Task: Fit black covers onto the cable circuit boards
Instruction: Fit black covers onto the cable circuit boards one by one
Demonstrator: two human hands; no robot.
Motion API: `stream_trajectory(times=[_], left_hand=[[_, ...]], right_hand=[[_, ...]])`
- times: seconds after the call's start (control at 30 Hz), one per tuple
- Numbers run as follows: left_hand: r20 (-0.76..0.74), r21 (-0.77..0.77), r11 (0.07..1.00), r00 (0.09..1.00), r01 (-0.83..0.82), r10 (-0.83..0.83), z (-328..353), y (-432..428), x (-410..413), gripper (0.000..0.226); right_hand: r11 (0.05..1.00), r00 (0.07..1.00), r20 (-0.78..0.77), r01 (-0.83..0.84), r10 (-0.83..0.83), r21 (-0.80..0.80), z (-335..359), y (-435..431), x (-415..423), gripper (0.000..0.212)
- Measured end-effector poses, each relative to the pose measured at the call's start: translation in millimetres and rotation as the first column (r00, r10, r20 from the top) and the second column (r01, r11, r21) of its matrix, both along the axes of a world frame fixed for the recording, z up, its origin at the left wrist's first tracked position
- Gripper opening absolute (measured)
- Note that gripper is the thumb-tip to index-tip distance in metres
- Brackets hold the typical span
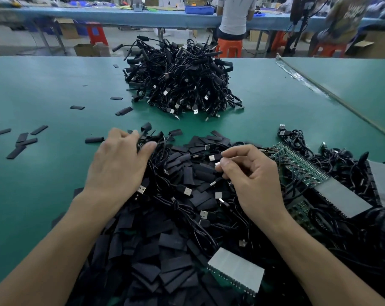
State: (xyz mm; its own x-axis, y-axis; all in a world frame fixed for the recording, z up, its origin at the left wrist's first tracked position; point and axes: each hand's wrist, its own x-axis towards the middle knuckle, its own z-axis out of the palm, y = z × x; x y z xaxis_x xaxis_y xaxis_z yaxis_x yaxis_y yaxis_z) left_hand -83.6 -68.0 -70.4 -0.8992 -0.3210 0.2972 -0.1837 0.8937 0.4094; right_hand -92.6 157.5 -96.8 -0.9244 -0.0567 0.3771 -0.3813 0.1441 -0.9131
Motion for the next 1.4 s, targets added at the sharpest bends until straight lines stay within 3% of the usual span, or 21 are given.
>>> stream_trajectory(times=[0.07,0.17,0.23,0.3,0.37,0.43,0.53,0.63,0.8,0.87,0.97,1.1,1.2,1.27,1.4], left_hand=[[0.111,-0.064,0.998,0.994,0.023,-0.016,-1,7,4,0.068],[0.019,-0.251,0.950,0.982,0.186,-0.188,8,14,12,0.060],[0.029,-0.058,0.874,0.876,0.482,-0.481,20,19,17,0.035],[0.120,0.252,0.677,0.672,0.691,-0.731,27,28,24,0.034],[0.261,0.404,0.554,0.488,0.728,-0.833,27,34,27,0.039],[0.373,0.429,0.550,0.414,0.716,-0.830,19,37,26,0.038],[0.345,0.319,0.596,0.495,0.737,-0.797,8,39,23,0.021],[0.249,0.346,0.614,0.561,0.709,-0.789,5,40,19,0.012],[0.059,0.237,0.779,0.792,0.580,-0.608,3,29,12,0.012],[-0.010,0.183,0.861,0.877,0.475,-0.481,2,24,11,0.011],[0.098,0.162,0.919,0.921,0.360,-0.378,5,20,11,0.013],[0.339,0.007,0.961,0.903,0.277,-0.263,10,25,15,0.019],[0.334,-0.121,0.963,0.923,0.242,-0.190,14,28,18,0.020],[0.319,-0.170,0.951,0.927,0.260,-0.197,16,28,19,0.020],[0.342,-0.149,0.896,0.871,0.419,-0.351,20,26,23,0.031]], right_hand=[[1.000,1.000,0.003,-0.013,0.013,0.024,-1,0,0,0.019],[0.999,1.000,-0.003,-0.017,0.017,0.036,-1,0,0,0.019],[0.999,1.000,-0.004,-0.016,0.016,0.031,-1,1,0,0.018],[0.999,1.000,-0.007,-0.012,0.012,0.041,-1,1,-1,0.018],[0.998,1.000,-0.008,-0.007,0.008,0.056,-2,0,-1,0.018],[0.998,1.000,-0.002,-0.006,0.006,0.055,-2,1,-1,0.018],[0.999,1.000,-0.001,-0.009,0.009,0.052,-3,0,-1,0.016],[1.000,1.000,0.007,-0.008,0.008,0.013,-1,0,-2,0.011],[0.937,0.992,0.127,0.025,0.021,-0.349,7,6,-5,0.010],[0.904,0.985,0.160,0.013,0.061,-0.426,9,9,-6,0.021],[0.931,0.982,0.156,-0.047,0.110,-0.361,9,7,-5,0.035],[0.991,0.990,0.071,-0.113,0.119,-0.076,6,2,-1,0.025],[0.984,0.984,0.057,-0.170,0.167,0.061,1,2,2,0.027],[0.974,0.990,0.019,-0.144,0.143,0.175,-1,2,2,0.016],[0.994,0.997,0.008,-0.082,0.082,0.067,-2,4,-2,0.009]])
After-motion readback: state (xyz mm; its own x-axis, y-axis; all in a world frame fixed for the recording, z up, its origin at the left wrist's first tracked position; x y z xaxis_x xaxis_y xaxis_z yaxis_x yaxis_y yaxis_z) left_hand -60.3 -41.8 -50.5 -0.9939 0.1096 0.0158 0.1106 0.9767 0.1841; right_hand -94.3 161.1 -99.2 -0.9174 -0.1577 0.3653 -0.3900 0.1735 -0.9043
